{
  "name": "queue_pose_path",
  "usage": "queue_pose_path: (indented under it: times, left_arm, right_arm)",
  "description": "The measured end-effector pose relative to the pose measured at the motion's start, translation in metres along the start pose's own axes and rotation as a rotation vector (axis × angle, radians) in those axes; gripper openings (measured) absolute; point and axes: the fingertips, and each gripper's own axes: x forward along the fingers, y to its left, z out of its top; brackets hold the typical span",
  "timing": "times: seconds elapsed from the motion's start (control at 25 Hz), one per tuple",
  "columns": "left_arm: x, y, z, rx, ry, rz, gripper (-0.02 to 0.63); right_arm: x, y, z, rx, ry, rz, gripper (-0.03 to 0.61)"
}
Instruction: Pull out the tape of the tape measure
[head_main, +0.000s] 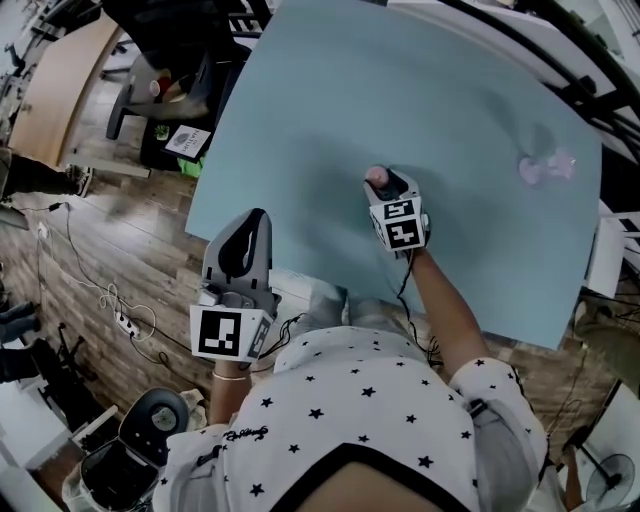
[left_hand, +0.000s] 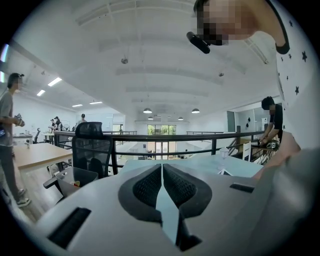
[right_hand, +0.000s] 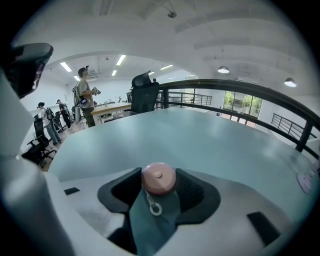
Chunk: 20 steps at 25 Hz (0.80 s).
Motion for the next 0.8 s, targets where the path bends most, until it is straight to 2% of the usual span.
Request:
queue_pose_path:
  times: [0.2,0.36,0.52,0.8]
  left_arm:
    - [-0.003,0.000,0.000,-0.009,-0.005,0.000,0.034]
    - [-0.001,-0.001,-0.001,-0.023,-0.010,-0.021,0.034]
    - [0.005,-0.010,0.002,-0.037,-0.019,-0.063,0.034]
    - [0.023,-0.036,0.011,-0.045,-0.010,-0.162,0.034]
  right_arm:
    - [-0.011,0.003,0.008,-0.020,-0.040,0.013,0.210]
    - [-0.035,0.008,0.029,-0.087,-0.118,0.016,0.210]
    - [-0.071,0.016,0.056,-0.151,-0.214,0.026,0.210]
    - [-0.139,0.029,0.098,-0.325,-0.388,0.004,0.210]
